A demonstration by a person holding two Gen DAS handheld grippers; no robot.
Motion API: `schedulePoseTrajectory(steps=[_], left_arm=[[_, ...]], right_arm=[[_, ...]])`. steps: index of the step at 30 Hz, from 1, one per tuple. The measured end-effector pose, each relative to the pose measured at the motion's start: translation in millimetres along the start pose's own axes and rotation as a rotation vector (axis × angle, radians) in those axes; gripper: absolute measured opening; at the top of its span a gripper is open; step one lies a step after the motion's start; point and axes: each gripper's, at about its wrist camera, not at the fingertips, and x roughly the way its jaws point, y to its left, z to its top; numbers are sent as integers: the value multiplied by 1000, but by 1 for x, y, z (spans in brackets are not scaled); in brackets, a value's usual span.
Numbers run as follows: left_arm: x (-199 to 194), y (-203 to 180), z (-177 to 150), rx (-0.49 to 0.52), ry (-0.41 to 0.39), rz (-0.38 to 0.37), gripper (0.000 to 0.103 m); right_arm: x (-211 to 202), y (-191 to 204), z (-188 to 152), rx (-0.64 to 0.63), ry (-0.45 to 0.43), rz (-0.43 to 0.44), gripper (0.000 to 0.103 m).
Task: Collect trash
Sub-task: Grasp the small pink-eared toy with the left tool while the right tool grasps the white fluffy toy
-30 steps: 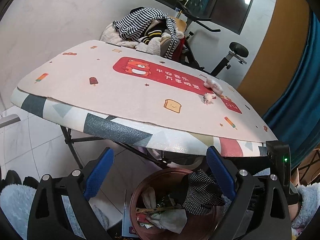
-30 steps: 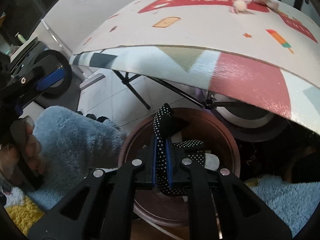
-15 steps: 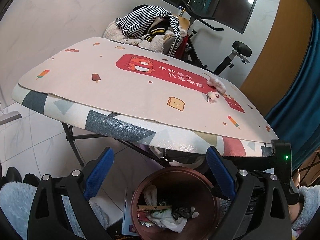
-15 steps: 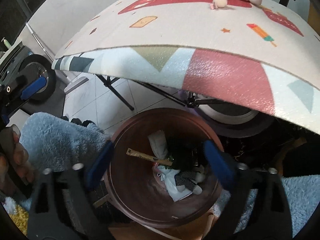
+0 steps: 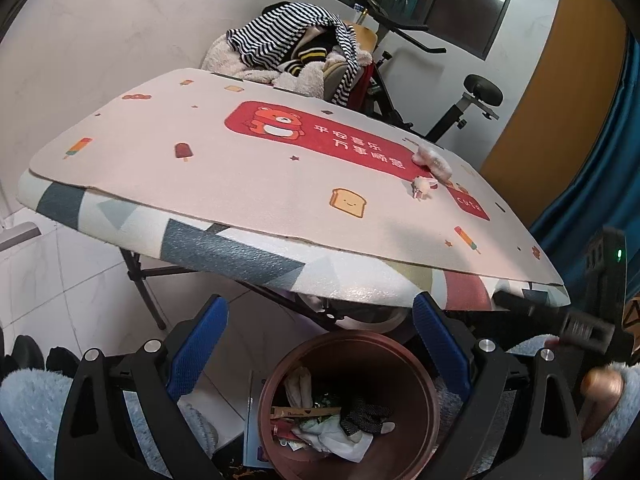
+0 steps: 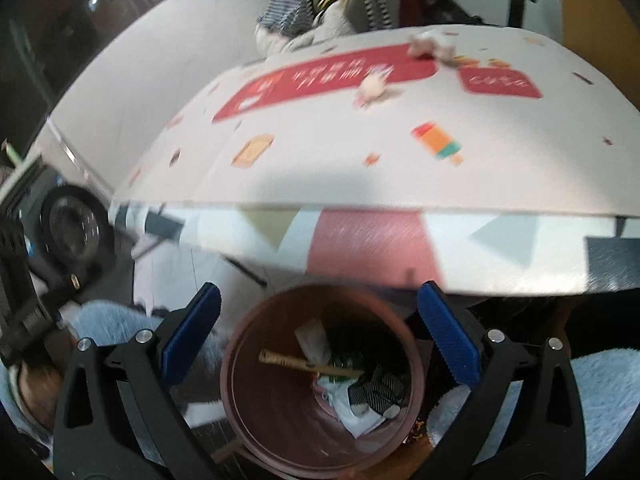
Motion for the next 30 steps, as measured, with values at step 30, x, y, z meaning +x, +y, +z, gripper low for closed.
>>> schedulePoseTrajectory(steps=[30], left_arm=[[240, -153, 130, 344, 245, -88, 54]], right_arm=[[-14, -100, 123, 78, -222, -232, 97]])
